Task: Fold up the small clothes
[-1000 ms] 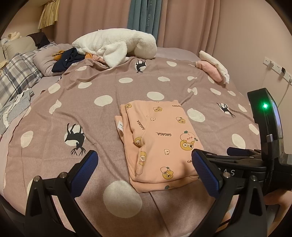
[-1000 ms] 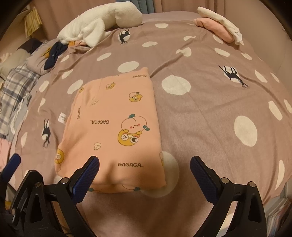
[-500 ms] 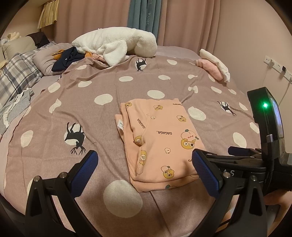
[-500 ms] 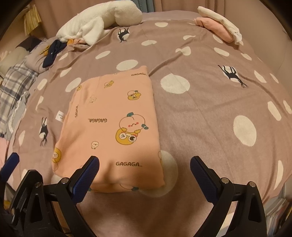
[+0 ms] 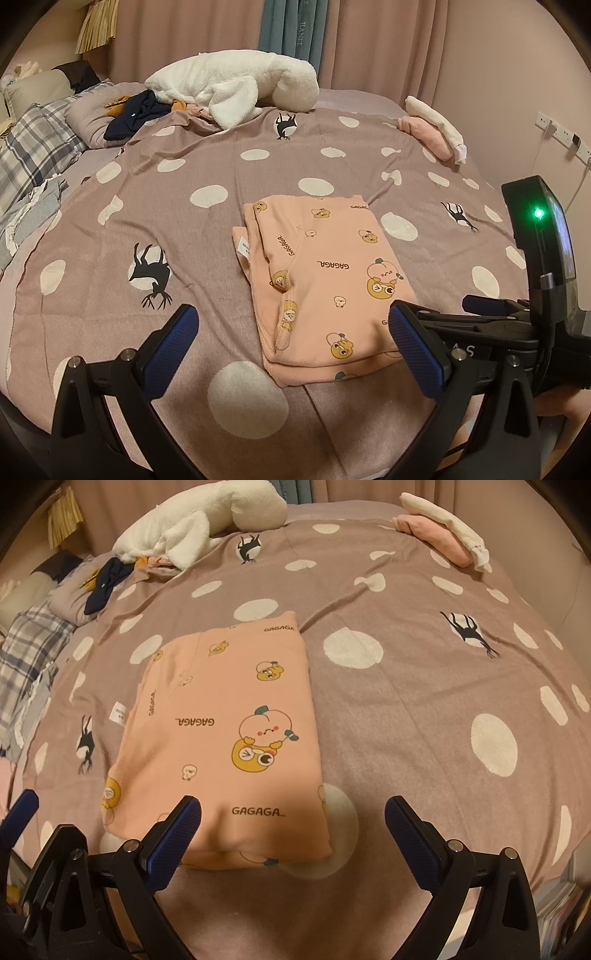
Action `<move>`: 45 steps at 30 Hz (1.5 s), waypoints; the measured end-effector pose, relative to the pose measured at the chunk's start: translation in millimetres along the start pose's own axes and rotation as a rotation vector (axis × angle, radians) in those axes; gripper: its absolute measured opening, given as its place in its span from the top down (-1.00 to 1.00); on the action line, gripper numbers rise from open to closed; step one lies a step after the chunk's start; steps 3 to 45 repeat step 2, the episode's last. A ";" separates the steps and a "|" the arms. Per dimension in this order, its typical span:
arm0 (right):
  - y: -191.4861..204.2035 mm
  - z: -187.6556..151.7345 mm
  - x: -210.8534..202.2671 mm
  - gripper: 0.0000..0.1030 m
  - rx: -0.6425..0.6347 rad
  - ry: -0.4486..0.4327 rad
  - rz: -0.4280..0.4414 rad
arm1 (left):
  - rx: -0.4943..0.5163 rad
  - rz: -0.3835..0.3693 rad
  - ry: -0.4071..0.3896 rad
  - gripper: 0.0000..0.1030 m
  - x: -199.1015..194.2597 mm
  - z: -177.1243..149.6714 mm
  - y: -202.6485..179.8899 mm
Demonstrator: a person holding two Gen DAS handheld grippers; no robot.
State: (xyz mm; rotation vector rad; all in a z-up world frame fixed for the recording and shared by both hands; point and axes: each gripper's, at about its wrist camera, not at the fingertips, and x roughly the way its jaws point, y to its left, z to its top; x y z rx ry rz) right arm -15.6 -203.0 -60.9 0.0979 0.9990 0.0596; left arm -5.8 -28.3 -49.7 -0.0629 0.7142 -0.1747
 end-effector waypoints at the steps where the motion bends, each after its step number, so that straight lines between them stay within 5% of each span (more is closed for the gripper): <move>1: -0.1 -0.1 0.1 -0.93 -0.001 0.000 -0.001 | -0.001 -0.001 0.001 -0.99 0.0 0.0 0.2; 45: 0.3 -0.2 0.2 -0.93 -0.001 0.000 -0.002 | -0.003 -0.001 0.001 -0.99 0.1 0.2 0.1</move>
